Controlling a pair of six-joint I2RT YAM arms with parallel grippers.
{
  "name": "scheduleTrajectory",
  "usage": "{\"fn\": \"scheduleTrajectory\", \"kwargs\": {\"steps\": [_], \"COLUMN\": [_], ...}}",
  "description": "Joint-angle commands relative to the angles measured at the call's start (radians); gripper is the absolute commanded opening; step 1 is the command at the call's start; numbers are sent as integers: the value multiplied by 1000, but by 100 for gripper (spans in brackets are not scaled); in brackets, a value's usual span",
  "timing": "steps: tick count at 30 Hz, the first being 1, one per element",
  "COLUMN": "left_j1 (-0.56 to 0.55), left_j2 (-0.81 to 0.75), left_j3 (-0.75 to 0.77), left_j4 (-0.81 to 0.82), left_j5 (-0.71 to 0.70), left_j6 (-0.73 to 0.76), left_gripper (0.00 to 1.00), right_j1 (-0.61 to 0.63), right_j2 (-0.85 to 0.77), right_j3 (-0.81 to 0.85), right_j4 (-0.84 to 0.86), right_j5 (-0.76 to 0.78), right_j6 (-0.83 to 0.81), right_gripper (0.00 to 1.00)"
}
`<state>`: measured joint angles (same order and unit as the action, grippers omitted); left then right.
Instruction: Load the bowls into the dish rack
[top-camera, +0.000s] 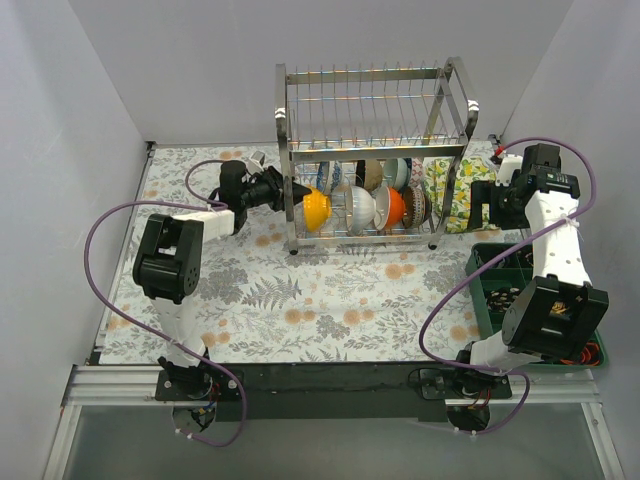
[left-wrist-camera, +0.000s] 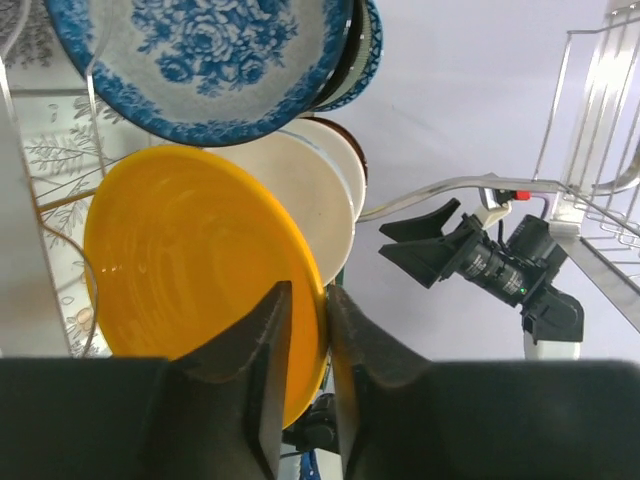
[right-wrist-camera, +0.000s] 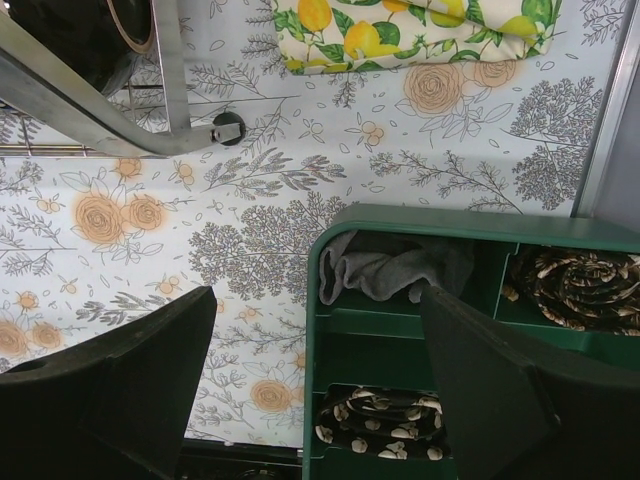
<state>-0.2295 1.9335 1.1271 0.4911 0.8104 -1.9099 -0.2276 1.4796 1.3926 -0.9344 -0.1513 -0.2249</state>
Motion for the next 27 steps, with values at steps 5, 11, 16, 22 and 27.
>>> {"fn": "scheduleTrajectory", "kwargs": {"steps": [5, 11, 16, 22, 27], "left_j1": [-7, 13, 21, 24, 83], "left_j2": [-79, -51, -22, -64, -76], "left_j3": [-3, 109, 158, 129, 192], "left_j4": [-34, -52, -49, -29, -168], "left_j5": [-28, -50, -4, -34, -118], "left_j6": [94, 198, 190, 189, 372], "left_gripper": [37, 42, 43, 44, 48], "right_j1": [2, 1, 2, 1, 2], "right_j2": [-33, -30, -56, -87, -88], "right_j3": [14, 31, 8, -37, -27], "right_j4": [17, 22, 25, 35, 40], "right_j5": [18, 16, 16, 15, 18], "right_j6": [-16, -17, -19, -21, -16], "right_gripper": [92, 92, 92, 92, 93]}}
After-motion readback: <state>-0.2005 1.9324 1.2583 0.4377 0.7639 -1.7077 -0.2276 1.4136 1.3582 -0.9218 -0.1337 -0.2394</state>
